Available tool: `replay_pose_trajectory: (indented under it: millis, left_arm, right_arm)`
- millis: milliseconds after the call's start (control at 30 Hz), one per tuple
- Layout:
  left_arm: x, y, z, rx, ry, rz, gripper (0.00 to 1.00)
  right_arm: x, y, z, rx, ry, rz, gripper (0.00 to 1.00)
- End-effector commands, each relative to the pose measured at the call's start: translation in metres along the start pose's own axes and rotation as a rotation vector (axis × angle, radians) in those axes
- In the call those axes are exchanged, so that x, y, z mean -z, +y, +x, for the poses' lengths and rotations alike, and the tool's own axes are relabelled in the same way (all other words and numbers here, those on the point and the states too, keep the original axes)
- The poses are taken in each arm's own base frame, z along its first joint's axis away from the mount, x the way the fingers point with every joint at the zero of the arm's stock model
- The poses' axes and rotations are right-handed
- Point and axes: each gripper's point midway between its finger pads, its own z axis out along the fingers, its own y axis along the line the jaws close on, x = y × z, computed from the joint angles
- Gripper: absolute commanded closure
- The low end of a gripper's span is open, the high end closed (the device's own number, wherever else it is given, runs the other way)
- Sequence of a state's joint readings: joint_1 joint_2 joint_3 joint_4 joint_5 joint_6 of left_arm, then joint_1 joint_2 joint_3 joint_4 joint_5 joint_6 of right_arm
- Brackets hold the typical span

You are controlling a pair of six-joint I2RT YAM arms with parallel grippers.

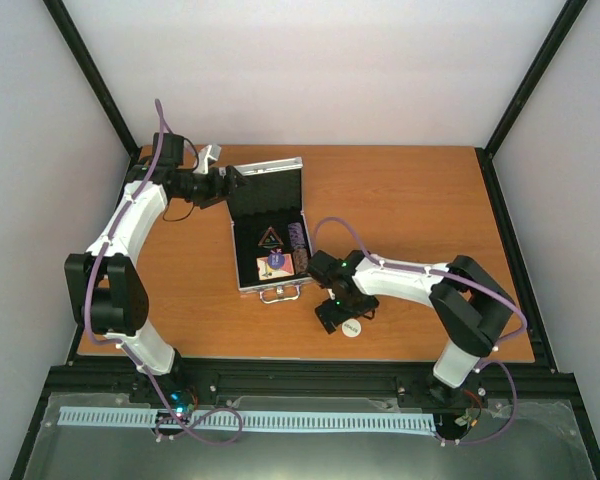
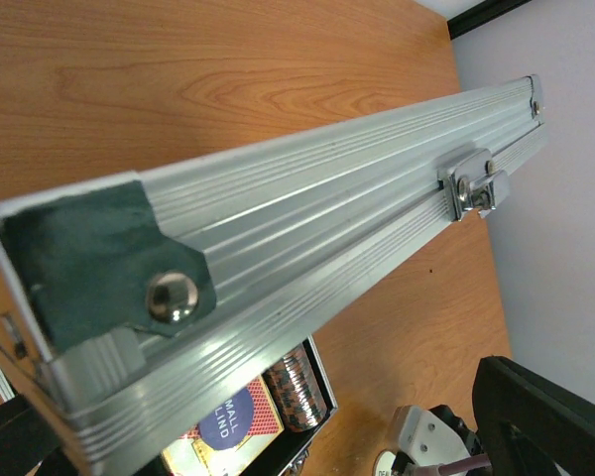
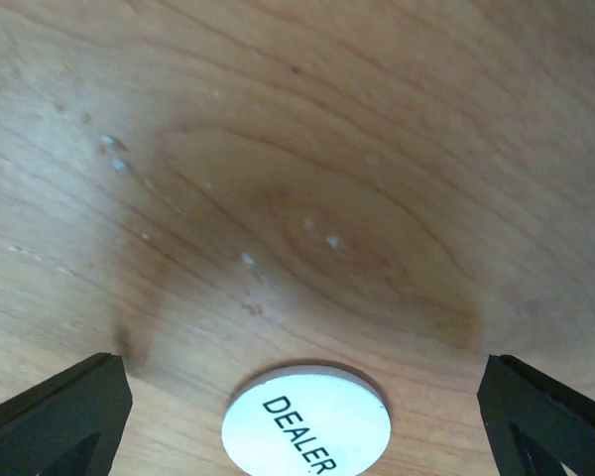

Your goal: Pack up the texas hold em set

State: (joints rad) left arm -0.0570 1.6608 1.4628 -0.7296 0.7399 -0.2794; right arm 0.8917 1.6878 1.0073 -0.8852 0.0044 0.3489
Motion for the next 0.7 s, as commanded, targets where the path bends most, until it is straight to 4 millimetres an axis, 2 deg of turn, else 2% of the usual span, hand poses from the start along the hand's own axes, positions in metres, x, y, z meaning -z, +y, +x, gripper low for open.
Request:
replay_pose_trajectory:
  millis: [0,100,267,433,667]
  left_arm:
    - [0.003,-0.009,-0.013,-0.055,-0.028,0.015,0.00]
    - [0.003,-0.008,-0.013,-0.054,-0.029,0.009,0.00]
    - [0.004,-0.007,-0.011,-0.056,-0.025,0.000,0.00]
    - [0.002,-0.005,-0.010,-0.053,-0.021,-0.003,0.00]
    - [0.000,-0.002,-0.011,-0.052,-0.018,-0.009,0.00]
  right_arm:
    - [0.003,-0.005,0.000,-0.064,-0.057,0.002,0.02]
    - [-0.003,-0.005,0.010,-0.071,-0.042,-0.016,0.04]
    - [-0.011,-0.001,0.024,-0.086,-0.017,-0.058,0.12]
    - [-0.015,-0.004,0.030,-0.091,-0.003,-0.048,0.23]
    - [-0.014,-0.002,0.028,-0.091,0.005,-0.053,0.44]
